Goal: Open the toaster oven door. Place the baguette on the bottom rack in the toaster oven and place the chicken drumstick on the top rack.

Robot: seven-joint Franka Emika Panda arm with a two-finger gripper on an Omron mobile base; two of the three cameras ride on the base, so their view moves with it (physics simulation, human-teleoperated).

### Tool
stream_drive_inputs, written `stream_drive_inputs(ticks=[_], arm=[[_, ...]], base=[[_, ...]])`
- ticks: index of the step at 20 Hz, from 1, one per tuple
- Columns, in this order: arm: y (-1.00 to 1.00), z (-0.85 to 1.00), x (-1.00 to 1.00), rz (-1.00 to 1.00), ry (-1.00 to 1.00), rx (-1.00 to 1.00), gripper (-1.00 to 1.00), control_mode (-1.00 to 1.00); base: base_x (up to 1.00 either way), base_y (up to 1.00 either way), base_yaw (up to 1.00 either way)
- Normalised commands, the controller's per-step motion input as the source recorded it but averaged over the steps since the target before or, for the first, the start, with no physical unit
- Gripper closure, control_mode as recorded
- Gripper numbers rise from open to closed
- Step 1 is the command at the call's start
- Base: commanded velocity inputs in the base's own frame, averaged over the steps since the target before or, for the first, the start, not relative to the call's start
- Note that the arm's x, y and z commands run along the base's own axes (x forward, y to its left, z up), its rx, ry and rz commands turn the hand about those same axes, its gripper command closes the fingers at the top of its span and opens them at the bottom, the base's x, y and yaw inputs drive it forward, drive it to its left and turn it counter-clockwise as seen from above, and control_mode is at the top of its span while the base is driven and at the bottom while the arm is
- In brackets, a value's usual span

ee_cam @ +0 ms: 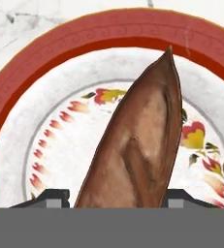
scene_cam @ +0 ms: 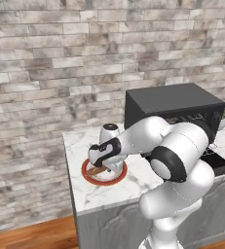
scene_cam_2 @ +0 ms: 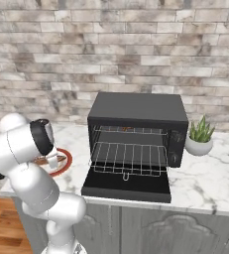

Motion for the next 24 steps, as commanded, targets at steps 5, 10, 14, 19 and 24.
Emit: stream_drive_inputs(ticks=[5, 10, 14, 19, 24], arm=[[-0.13, 0.56, -0.37, 0.00, 0.00, 0.00, 1.00, -1.00], [-0.19, 0.62, -0.37, 0.00, 0.00, 0.00, 1.00, -1.00], [-0.31, 0.57, -0.36, 0.00, 0.00, 0.00, 1.00, -1.00], [-0.42, 0.45, -0.39, -0.01, -0.05, 0.00, 1.00, -1.00], [-0.51, 0.43, -0.43, -0.04, -0.07, 0.00, 1.00, -1.00]], base=[[0.00, 0.00, 0.00], [0.00, 0.00, 0.00], [0.00, 0.00, 0.00], [0.00, 0.00, 0.00], [0.00, 0.00, 0.00]])
